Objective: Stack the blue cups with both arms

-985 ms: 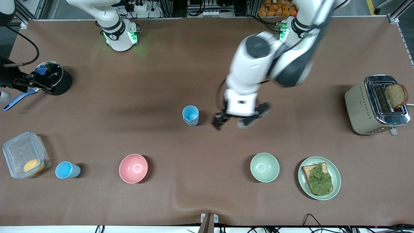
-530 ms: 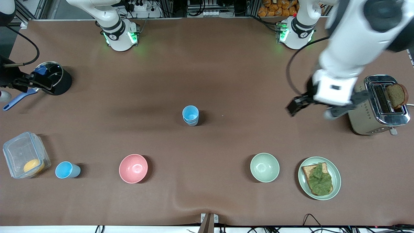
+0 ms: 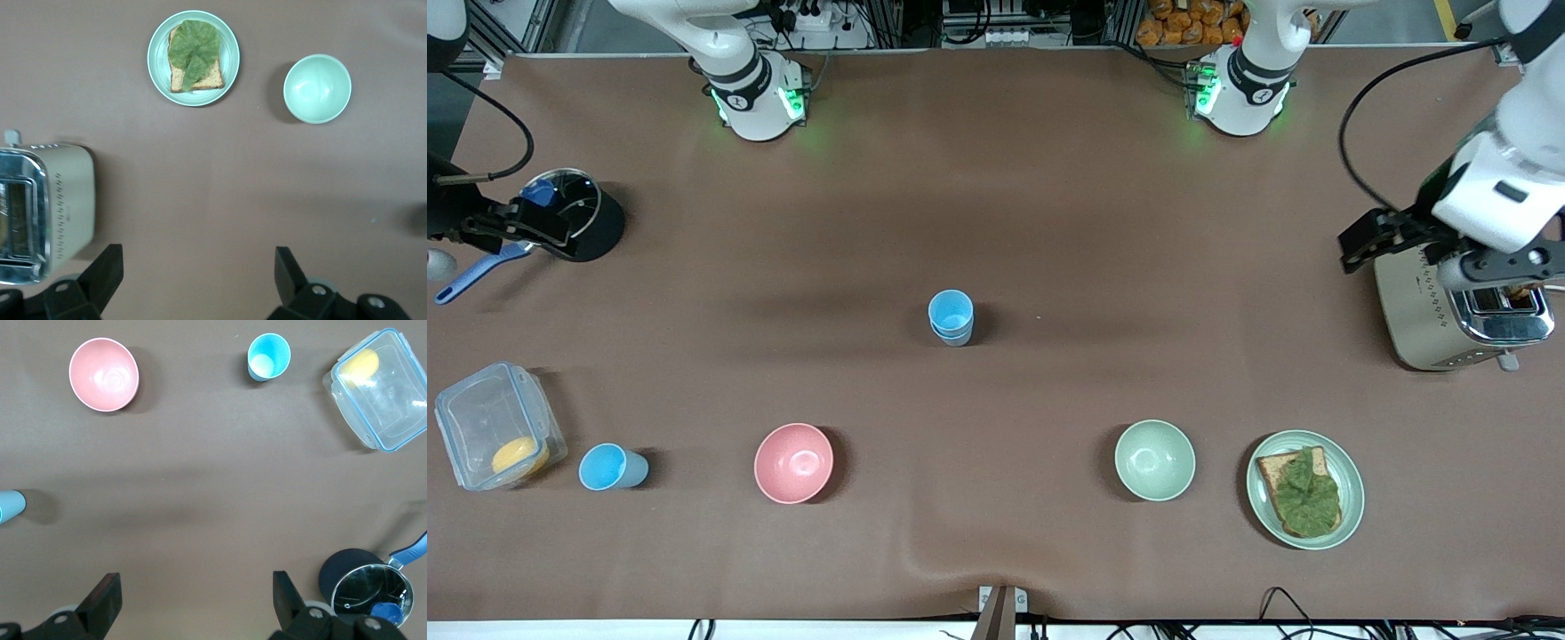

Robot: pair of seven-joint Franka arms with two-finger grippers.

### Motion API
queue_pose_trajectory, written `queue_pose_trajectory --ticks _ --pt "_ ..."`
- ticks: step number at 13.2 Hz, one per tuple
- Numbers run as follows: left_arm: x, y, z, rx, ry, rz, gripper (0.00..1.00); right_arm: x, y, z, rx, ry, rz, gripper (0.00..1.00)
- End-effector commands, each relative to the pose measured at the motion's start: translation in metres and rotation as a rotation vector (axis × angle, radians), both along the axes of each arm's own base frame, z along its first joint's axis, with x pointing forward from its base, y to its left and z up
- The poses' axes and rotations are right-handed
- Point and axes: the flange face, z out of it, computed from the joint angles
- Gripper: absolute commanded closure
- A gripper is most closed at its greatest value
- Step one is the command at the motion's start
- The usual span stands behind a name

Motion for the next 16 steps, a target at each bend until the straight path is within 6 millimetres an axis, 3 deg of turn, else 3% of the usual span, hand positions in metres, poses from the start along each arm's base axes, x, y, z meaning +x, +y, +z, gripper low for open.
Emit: queue_pose_trajectory --ticks 1,3,16 --pt "-0.017 0.011 0.009 -0.007 0.007 -0.045 0.0 -0.004 -0.003 0.003 -0.014 0.002 0.003 0.0" --pt "-0.025 0.02 0.013 -0.005 0.004 -0.035 0.0 -0.004 -0.003 0.003 -0.014 0.003 0.0 0.0" --pt "-0.033 0.015 0.023 -0.031 0.007 -0.039 0.0 -0.004 -0.006 0.003 -0.012 0.006 -0.004 0.0"
